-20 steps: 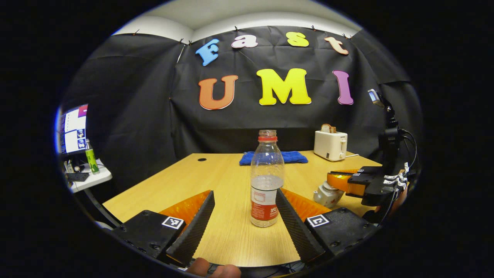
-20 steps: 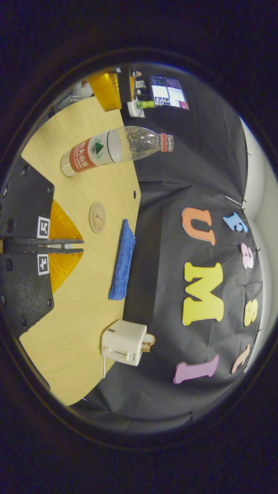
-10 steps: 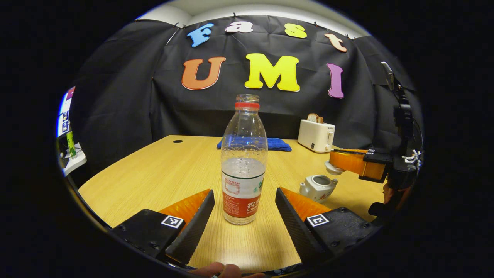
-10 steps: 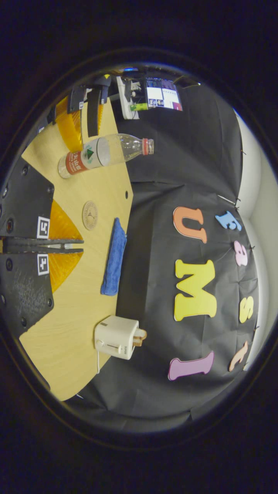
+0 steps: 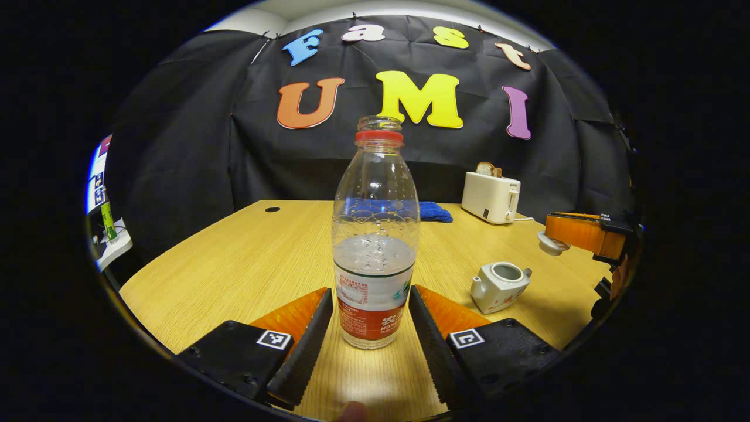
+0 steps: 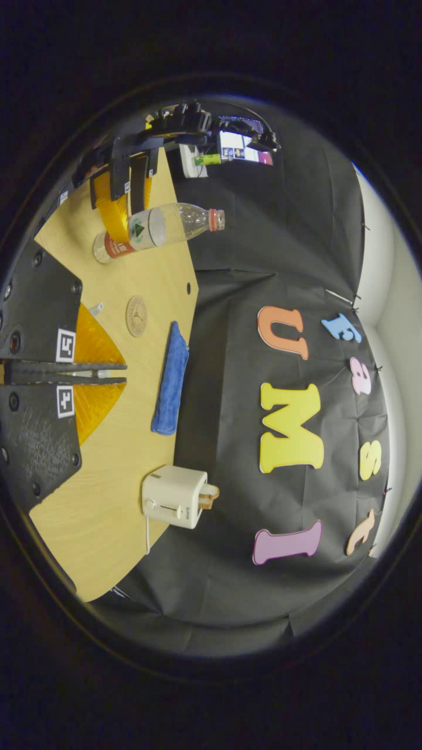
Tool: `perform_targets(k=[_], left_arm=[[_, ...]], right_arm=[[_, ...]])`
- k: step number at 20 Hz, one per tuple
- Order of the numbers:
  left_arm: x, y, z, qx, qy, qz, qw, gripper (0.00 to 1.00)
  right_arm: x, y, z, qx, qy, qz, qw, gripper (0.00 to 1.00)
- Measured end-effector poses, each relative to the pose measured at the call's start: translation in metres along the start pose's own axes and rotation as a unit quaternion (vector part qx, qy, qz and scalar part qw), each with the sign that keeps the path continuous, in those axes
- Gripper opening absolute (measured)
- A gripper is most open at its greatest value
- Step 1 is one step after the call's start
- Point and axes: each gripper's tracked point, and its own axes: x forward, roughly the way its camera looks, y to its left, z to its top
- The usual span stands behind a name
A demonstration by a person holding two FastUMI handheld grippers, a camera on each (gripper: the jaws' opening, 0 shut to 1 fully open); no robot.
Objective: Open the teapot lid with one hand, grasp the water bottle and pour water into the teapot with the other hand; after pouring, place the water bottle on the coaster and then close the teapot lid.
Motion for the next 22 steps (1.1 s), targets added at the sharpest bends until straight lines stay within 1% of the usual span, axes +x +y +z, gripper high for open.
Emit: perform_targets(k=[2, 5, 7, 9, 10, 11, 12, 13, 15, 16, 17, 18, 20, 21, 22], left_arm=[[0.002, 0.0, -0.001, 0.005, 0.004, -0.001, 1.0, 0.77], [0.0, 0.0, 0.005, 0.032, 0.01, 0.004, 0.999, 0.75], [-0.003, 0.005, 0.014, 0.066, 0.009, 0.019, 0.998, 0.74], [-0.003, 0.004, 0.023, 0.104, 0.004, 0.027, 0.994, 0.72], [-0.004, 0.003, 0.025, 0.127, 0.005, 0.029, 0.991, 0.72], [-0.004, 0.005, 0.027, 0.161, 0.006, 0.032, 0.986, 0.72], [-0.005, 0.008, 0.03, 0.201, 0.006, 0.041, 0.979, 0.72], [-0.006, 0.014, 0.034, 0.245, 0.005, 0.055, 0.968, 0.72], [-0.008, 0.022, 0.044, 0.331, 0.002, 0.082, 0.94, 0.71], [-0.008, 0.025, 0.049, 0.366, 0.0, 0.096, 0.926, 0.7], [-0.009, 0.028, 0.053, 0.393, -0.003, 0.109, 0.913, 0.7], [-0.01, 0.028, 0.055, 0.413, -0.004, 0.116, 0.903, 0.7], [-0.008, 0.023, 0.051, 0.446, 0.0, 0.113, 0.888, 0.7], [-0.008, 0.02, 0.051, 0.471, 0.0, 0.114, 0.875, 0.7], [-0.008, 0.017, 0.053, 0.499, -0.003, 0.12, 0.858, 0.7]], right_arm=[[-0.002, -0.005, -0.002, 0.005, 0.0, -0.002, 1.0, 0.0], [-0.006, -0.011, -0.002, 0.01, 0.001, -0.002, 1.0, 0.0], [-0.009, -0.015, -0.002, 0.014, 0.0, -0.001, 1.0, 0.0], [-0.013, -0.02, 0.0, 0.021, -0.001, -0.002, 1.0, 0.0], [-0.015, -0.023, 0.0, 0.023, -0.001, -0.002, 1.0, 0.0], [-0.017, -0.027, 0.001, 0.024, -0.003, -0.003, 1.0, 0.0], [-0.02, -0.032, 0.001, 0.025, -0.004, -0.005, 1.0, 0.0], [-0.022, -0.036, 0.001, 0.025, -0.004, -0.006, 1.0, 0.0], [-0.027, -0.043, 0.0, 0.023, -0.004, -0.009, 1.0, 0.0], [-0.029, -0.048, -0.001, 0.022, -0.004, -0.011, 1.0, 0.0], [-0.031, -0.052, -0.002, 0.023, -0.005, -0.013, 1.0, 0.0], [-0.033, -0.054, -0.003, 0.025, -0.004, -0.014, 1.0, 0.0], [-0.035, -0.06, -0.006, 0.027, -0.003, -0.015, 1.0, 0.0], [-0.037, -0.062, -0.007, 0.027, -0.002, -0.015, 1.0, 0.0], [-0.038, -0.064, -0.008, 0.027, -0.002, -0.015, 1.0, 0.0]])
